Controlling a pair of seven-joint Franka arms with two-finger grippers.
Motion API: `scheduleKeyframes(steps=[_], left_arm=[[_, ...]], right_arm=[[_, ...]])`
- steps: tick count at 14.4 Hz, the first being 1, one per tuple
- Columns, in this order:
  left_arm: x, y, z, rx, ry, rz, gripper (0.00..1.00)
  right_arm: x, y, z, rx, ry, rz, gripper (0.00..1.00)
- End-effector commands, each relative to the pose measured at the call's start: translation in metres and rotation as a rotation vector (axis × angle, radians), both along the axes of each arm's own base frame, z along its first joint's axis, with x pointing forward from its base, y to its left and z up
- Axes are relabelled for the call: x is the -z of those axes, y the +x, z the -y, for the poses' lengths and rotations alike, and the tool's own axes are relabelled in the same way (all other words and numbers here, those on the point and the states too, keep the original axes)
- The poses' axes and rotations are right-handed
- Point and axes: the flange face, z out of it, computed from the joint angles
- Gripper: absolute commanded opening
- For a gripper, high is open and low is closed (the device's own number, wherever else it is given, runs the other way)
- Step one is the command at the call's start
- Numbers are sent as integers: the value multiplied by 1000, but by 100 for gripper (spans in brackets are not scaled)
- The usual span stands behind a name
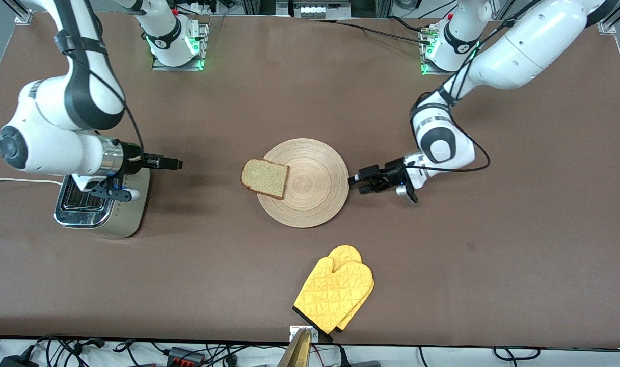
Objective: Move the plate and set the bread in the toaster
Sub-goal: 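Push the plate with the left gripper toward the toaster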
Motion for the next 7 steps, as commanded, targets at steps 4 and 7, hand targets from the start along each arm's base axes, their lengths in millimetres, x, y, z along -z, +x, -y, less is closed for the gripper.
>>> scheduleKeyframes(steps=[4, 7], left_arm=[[-16, 69, -116, 317, -24, 212, 100], [-40, 93, -171, 487, 107, 201, 100]], right_arm=[[14, -56, -42, 87, 82, 112, 100], [38, -67, -61, 106, 60, 220, 100]])
